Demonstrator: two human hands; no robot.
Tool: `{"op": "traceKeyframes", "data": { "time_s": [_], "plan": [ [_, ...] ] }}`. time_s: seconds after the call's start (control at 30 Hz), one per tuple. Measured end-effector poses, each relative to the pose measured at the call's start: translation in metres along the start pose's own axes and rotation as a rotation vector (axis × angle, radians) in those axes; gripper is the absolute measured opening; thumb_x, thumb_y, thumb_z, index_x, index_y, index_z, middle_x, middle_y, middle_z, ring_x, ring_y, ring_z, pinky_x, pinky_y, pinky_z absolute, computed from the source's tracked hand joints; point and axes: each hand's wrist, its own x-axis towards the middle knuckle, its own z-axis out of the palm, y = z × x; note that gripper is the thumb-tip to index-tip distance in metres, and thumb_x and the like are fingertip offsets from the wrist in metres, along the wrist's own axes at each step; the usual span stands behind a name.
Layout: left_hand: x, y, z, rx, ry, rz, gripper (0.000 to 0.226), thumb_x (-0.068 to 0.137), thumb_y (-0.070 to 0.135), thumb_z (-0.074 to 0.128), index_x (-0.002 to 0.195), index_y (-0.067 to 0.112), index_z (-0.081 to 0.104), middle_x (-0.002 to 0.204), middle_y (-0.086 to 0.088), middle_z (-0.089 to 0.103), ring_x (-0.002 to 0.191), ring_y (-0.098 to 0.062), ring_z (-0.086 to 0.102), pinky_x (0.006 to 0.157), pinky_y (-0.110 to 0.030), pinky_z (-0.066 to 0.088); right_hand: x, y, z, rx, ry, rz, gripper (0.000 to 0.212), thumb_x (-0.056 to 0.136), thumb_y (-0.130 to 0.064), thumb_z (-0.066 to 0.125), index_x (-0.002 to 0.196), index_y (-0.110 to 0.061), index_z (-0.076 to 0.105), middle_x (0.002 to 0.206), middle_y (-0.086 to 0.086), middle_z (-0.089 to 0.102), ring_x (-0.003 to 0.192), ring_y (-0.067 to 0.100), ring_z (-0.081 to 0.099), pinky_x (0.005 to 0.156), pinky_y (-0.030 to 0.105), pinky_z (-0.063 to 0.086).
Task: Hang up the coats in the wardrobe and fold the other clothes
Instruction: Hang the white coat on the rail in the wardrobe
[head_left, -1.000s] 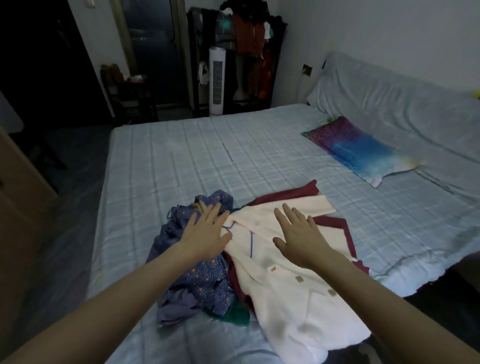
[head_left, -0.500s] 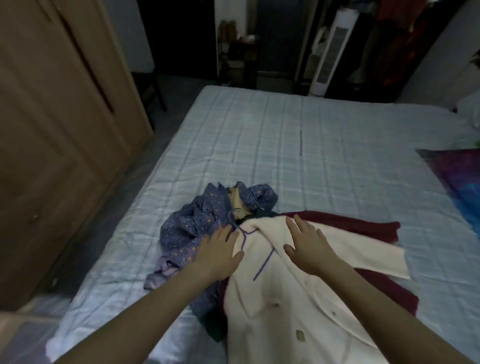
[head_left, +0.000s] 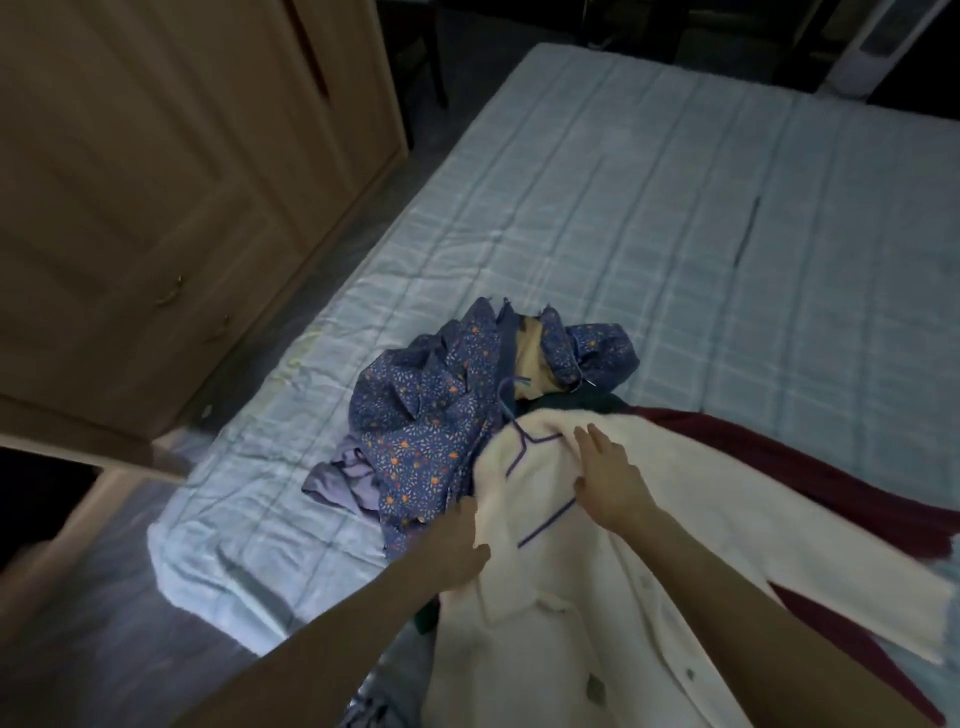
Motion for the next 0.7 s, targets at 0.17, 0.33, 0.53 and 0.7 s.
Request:
{"op": "traceKeyframes", "data": {
  "time_s": [0.17,0.33,0.53,0.7],
  "plan": [
    [0.018,-0.001,0.021,-0.14,0.139,-0.059,0.048,0.087,0.027,0.065,0.119,0.003,0.039,0.117,-0.012,0.052,0.109,-0.031,0.054,0.084,-0.034,0.04,0.022,-0.006,0.025,0.092,-0.088,-0.03,0.071,0.093,-0.019,0.049,0.153,-0.018,0.013,0.161,0.007,0.008,0.136,0.031,0.031,0.104,0.045,0.039],
    [0.032,0.001,0.023,-0.09,0.117,-0.092,0.062,0.081,0.034,0.071,0.121,0.005,0.033,0.115,-0.013,0.057,0.104,-0.034,0.059,0.078,-0.037,0.043,0.023,-0.009,0.039,0.19,-0.065,-0.034,0.066,0.093,-0.02,0.049,0.151,-0.016,0.018,0.161,0.009,-0.001,0.137,0.031,0.033,0.104,0.04,0.039],
    [0.027,0.015,0.027,-0.253,-0.019,-0.009,0.075,0.079,0.025,0.071,0.144,0.01,0.038,0.131,-0.005,0.058,0.118,-0.02,0.056,0.087,-0.02,0.04,-0.007,-0.013,0.046,0.276,0.007,-0.035,0.07,0.089,-0.024,0.054,0.149,-0.009,0.021,0.158,0.014,0.012,0.143,0.034,0.021,0.111,0.044,0.032],
    [0.006,0.035,0.038,-0.46,-0.049,0.002,0.047,0.077,0.012,0.073,0.122,0.014,0.061,0.107,0.008,0.061,0.103,-0.011,0.058,0.072,-0.014,0.038,-0.05,-0.023,0.048,0.351,0.075,0.045,0.059,0.088,-0.024,0.055,0.141,-0.01,0.032,0.14,0.011,0.032,0.126,0.031,0.039,0.098,0.044,0.043]
  ]
}}
